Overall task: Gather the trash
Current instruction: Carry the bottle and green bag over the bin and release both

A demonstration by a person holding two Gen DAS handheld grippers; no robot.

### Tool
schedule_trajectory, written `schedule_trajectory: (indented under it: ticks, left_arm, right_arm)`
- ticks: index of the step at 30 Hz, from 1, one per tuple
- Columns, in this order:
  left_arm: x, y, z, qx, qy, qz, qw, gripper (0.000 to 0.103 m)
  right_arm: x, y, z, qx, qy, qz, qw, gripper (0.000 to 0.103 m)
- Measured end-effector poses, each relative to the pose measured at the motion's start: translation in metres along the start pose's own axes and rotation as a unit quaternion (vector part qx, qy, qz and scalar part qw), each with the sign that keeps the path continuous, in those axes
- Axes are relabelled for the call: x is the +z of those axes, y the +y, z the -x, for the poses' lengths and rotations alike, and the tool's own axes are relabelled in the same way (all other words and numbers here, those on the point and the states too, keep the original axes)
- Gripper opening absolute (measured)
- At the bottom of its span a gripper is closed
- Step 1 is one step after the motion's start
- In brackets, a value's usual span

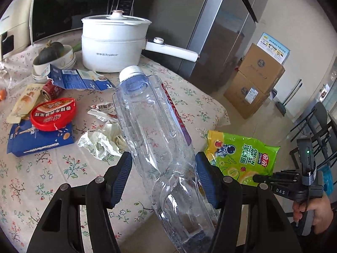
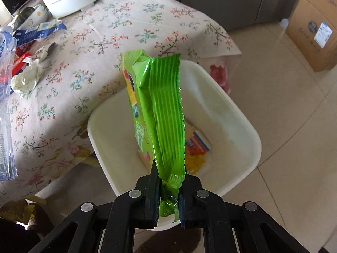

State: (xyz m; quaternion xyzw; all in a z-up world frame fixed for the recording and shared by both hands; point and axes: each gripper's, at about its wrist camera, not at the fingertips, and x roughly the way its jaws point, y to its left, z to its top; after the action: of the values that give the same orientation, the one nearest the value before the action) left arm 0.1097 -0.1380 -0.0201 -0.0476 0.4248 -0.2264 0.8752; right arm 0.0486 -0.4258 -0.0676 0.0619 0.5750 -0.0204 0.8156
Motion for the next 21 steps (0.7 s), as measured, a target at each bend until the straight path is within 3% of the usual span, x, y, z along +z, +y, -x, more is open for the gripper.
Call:
schedule_trajectory:
  ticks: [7,14,15,18,21]
  left_arm:
    - [0.003,-0.02,-0.008,-0.015,-0.019,-0.012,0.9996,0.065]
    - [0.002,-0.049,-0.029,-0.02,-0.027,-0.029,0.999,0.065]
    - [0.002,-0.053,-0.032,-0.02,-0.029,-0.033,0.9988,0.065]
    - [0.002,-0.068,-0.041,-0.019,-0.039,-0.049,0.9979,0.065]
    - [0.002,-0.082,-0.051,-0.014,-0.049,-0.066,0.9965,0.065]
  right_arm:
    - [-0.01,-0.016,-0.014,-0.016,0.035,-0.01,0.999,0.011]
    - [-0.007,-0.039,-0.023,0.049,0.045,-0.053,0.996,0.014]
    - [-0.007,-0.041,-0.023,0.053,0.045,-0.059,0.996,0.019]
    - [-0.007,-0.044,-0.018,0.046,0.041,-0.074,0.995,0.055]
    - [-0.007,-0.045,-0.011,0.032,0.03,-0.068,0.997,0.059]
